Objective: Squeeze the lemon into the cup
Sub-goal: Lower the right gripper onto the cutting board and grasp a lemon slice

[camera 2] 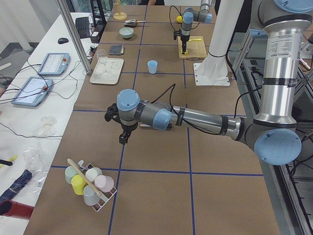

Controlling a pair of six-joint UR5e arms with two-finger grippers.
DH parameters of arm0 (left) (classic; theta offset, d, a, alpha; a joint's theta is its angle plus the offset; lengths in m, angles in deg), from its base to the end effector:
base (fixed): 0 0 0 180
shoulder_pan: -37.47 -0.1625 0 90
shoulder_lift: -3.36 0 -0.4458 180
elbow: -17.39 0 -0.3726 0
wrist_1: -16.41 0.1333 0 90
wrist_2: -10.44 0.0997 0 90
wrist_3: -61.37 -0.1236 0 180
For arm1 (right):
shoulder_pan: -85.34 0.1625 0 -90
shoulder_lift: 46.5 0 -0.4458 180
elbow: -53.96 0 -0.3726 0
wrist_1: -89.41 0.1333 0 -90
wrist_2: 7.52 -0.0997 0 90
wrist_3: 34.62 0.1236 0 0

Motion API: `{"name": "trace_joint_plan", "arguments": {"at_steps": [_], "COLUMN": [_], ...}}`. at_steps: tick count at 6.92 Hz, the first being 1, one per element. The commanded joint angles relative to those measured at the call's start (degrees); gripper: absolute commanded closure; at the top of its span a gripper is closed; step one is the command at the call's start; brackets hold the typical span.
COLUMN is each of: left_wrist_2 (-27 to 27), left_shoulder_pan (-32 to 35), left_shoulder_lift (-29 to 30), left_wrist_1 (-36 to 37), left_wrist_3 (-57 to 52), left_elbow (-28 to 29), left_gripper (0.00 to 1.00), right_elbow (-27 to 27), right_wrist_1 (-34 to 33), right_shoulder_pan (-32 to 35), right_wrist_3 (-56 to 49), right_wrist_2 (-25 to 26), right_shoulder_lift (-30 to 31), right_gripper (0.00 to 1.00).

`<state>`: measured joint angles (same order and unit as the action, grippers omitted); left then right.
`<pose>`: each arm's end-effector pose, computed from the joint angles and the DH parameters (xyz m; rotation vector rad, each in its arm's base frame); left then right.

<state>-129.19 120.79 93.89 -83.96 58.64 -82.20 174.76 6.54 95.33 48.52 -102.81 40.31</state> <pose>0.0184 -0.4936 0.5829 0.3061 0.8705 0.3073 -0.4612 -0.2050 0.4265 0.0177 -0.7223 0.0191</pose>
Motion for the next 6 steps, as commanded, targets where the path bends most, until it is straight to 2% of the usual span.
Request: {"name": "trace_joint_plan", "arguments": {"at_steps": [1, 2, 4, 6], "left_wrist_2": [-0.03, -0.03, -0.03, -0.03], "left_shoulder_pan": [0.00, 0.00, 0.09, 0.18], "left_shoulder_lift": [0.00, 0.00, -0.09, -0.09], "left_wrist_1": [0.00, 0.00, 0.00, 0.00], "left_wrist_3": [0.09, 0.09, 0.09, 0.09], "left_elbow": [-0.08, -0.16, -0.69, -0.78], "left_gripper": [0.00, 0.00, 0.00, 0.00], "right_elbow": [0.31, 0.75, 2.16, 3.82], "right_wrist_1": [-0.01, 0.07, -0.19, -0.28], "right_shoulder_pan": [0.03, 0.11, 0.29, 0.38], "right_wrist_3": [-0.09, 0.00, 0.00, 0.00], "right_wrist_2": [-0.07, -0.24, -0.33, -0.33], "right_shoulder_lift": [0.29, 0.20, 0.38, 1.60], "right_gripper": [0.27, 0.31, 0.48, 0.51]}}
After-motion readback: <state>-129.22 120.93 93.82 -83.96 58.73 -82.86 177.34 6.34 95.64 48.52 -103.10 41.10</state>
